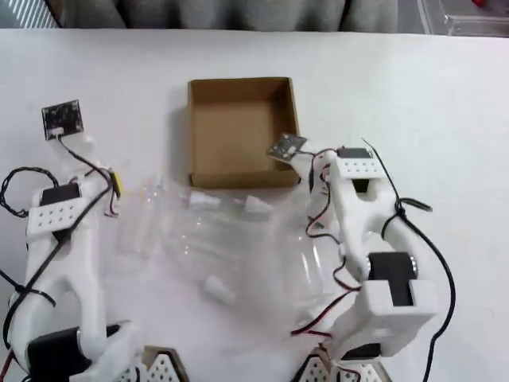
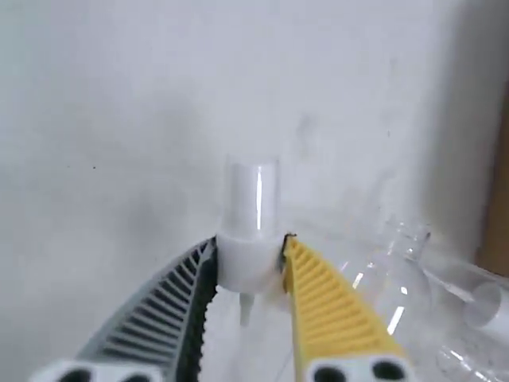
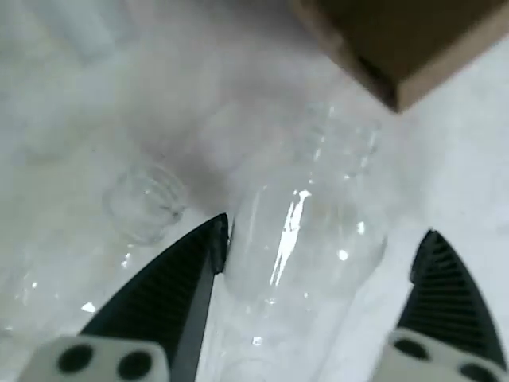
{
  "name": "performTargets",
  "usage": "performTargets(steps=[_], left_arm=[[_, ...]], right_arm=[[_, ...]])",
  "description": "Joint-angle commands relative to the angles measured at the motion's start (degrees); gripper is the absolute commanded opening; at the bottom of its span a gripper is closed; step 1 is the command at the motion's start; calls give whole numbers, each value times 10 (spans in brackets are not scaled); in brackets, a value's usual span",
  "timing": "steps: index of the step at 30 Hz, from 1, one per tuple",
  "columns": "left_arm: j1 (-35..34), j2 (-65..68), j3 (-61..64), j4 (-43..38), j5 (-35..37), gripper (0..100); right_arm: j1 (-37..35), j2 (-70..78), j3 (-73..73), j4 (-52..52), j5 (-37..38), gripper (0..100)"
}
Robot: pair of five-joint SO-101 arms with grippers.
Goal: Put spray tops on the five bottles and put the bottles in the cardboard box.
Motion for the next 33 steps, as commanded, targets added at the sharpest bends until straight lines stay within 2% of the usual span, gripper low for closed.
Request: performTargets(steps=[1, 4, 6, 9, 15, 20, 26, 33], left_arm=[[-1, -1, -34, -15, 0, 24], [-1, -1, -34, -15, 0, 24], [-1, -1, -34, -15, 0, 24], [-1, -1, -34, -15, 0, 24], [-1, -4, -33, -15, 0, 22], [-1, -5, -33, -10, 1, 21], [2, -51, -52, 52, 1, 21], [14, -243, -18, 87, 1, 21]], right_arm=[[-1, 13, -75, -2, -62, 170], [8, 15, -113, 19, -92, 2], [17, 14, -146, 45, -99, 45], [34, 14, -206, 102, -112, 15], [61, 14, -324, 254, -147, 15], [82, -27, -353, 334, -175, 15], [92, -184, -224, 312, -201, 15], [88, -324, -73, 168, -276, 15]])
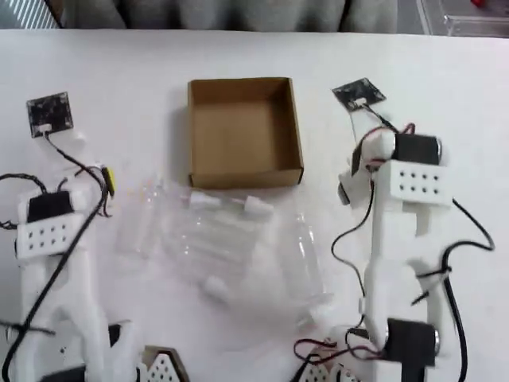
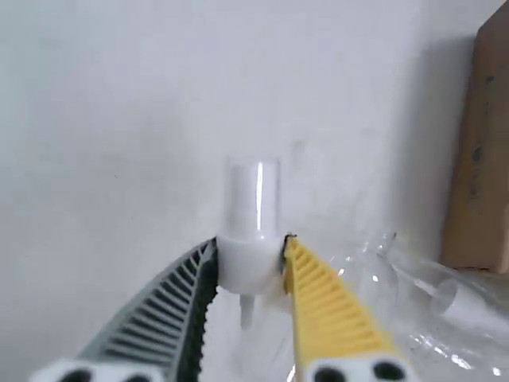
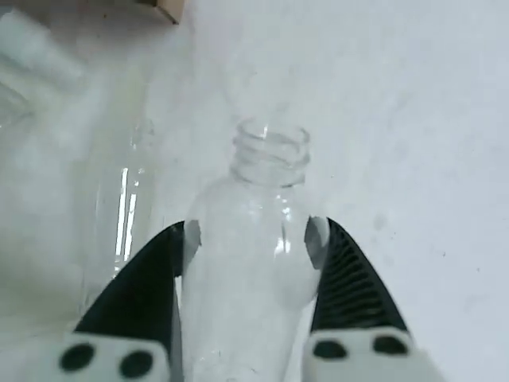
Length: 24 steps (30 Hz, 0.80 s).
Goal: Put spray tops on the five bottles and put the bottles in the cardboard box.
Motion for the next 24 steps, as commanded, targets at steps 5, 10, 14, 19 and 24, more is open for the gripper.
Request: performTargets(steps=[5, 10, 14, 19, 24], left_arm=[[67, -238, 2, 10, 1, 21], [160, -303, -38, -21, 1, 21], [211, -313, -77, -68, 3, 22], [221, -312, -81, -149, 7, 22], [221, -312, -86, -211, 125, 22]], right_arm=[[-38, -119, 49, -164, -85, 15], [-137, -128, 51, -222, -90, 15], [-192, -137, 51, -256, -91, 15], [-253, -175, 104, -306, -149, 15], [-263, -244, 217, -451, -210, 15]])
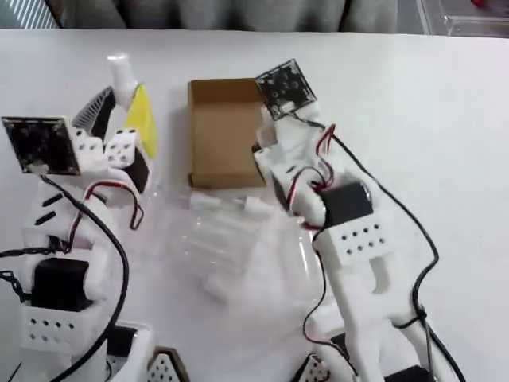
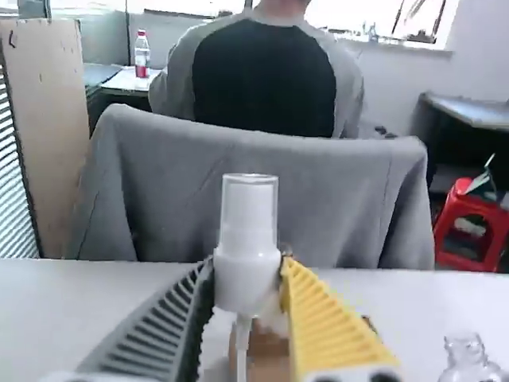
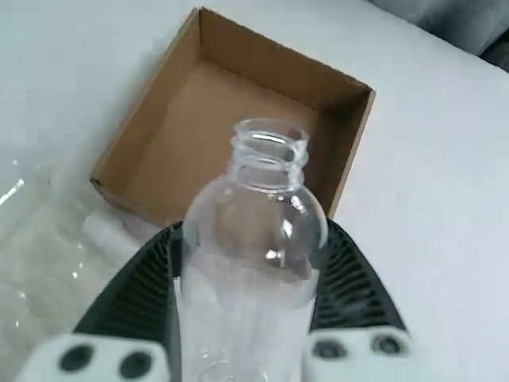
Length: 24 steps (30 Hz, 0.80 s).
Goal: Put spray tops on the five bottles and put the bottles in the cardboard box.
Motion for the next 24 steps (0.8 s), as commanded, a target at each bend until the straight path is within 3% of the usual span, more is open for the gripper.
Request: performTargets(steps=[1, 6, 12, 24], left_arm=[[8, -12, -40, -92, 120, 22], [13, 34, -48, -164, 201, 22], [7, 149, -105, -117, 273, 23], [13, 96, -109, -106, 285, 23]], right_arm=[[-11, -78, 81, -132, -38, 15], [-39, -160, 207, -276, -38, 15], [-87, -236, 347, -429, -38, 15], [-137, -265, 471, -550, -38, 15]])
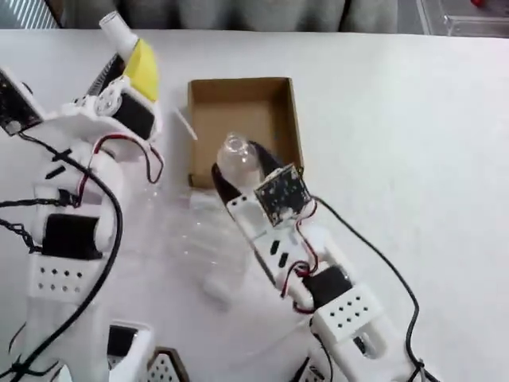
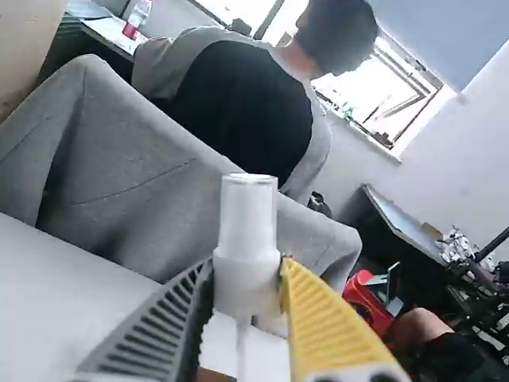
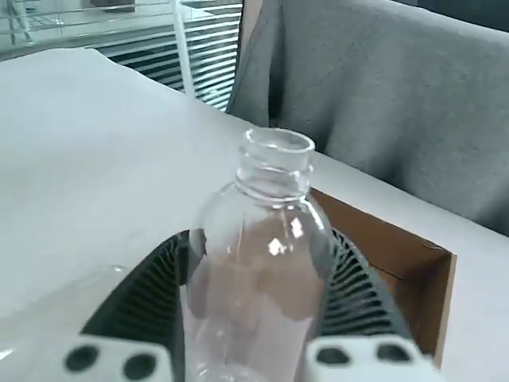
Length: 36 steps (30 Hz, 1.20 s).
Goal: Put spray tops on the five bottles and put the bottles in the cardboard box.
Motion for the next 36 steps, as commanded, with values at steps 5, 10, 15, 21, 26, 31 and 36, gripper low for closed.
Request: performTargets(steps=[5, 10, 15, 21, 26, 31, 36], left_arm=[[10, -148, 18, -4, 4, 23], [38, -186, 52, -23, -11, 22], [58, -172, 90, -62, -31, 22], [84, -168, 98, -59, -33, 22], [85, -168, 98, -37, -32, 22], [85, -165, 102, -35, -33, 22], [84, -165, 122, -40, -34, 22]], right_arm=[[-49, -13, 42, -58, -6, 15], [-63, -13, 51, -57, -6, 15], [-60, -13, 54, -55, -6, 15], [-59, -13, 61, -57, -6, 15], [-59, -13, 62, -57, -6, 15], [-59, -13, 62, -57, -6, 15], [-58, -13, 62, -53, -6, 15]])
